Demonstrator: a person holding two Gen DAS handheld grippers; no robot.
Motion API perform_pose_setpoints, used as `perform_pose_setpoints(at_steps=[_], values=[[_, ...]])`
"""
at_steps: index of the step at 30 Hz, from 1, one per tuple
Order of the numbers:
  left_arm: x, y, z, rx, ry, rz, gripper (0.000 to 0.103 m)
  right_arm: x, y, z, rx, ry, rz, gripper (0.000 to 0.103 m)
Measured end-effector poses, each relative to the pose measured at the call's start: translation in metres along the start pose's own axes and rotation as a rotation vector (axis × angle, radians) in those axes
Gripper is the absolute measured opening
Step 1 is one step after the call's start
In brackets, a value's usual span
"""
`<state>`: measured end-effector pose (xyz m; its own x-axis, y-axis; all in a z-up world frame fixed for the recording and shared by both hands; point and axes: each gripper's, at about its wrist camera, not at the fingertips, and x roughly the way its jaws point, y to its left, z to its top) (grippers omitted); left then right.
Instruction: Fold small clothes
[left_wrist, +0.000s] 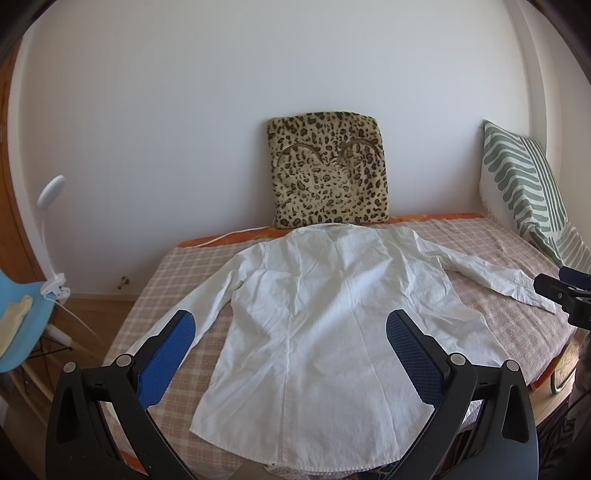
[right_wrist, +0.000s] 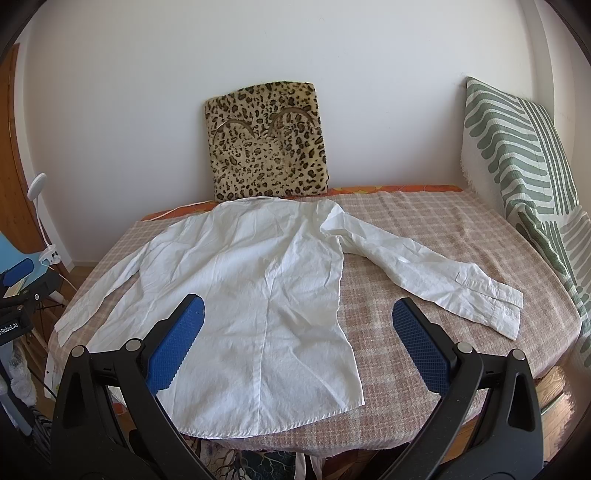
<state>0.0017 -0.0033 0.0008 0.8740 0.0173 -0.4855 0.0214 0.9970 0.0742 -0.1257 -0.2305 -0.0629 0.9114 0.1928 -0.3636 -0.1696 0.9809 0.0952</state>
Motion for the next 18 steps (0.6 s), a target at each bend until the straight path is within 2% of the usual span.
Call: perform_pose_setpoints(at_steps=[18], values=[[0.0009, 0.0029, 0.0001, 0.005, 0.0, 0.007, 0.103, -0.0001, -0.0007, 0.0007, 0.001, 0.003, 0.0, 0.103]])
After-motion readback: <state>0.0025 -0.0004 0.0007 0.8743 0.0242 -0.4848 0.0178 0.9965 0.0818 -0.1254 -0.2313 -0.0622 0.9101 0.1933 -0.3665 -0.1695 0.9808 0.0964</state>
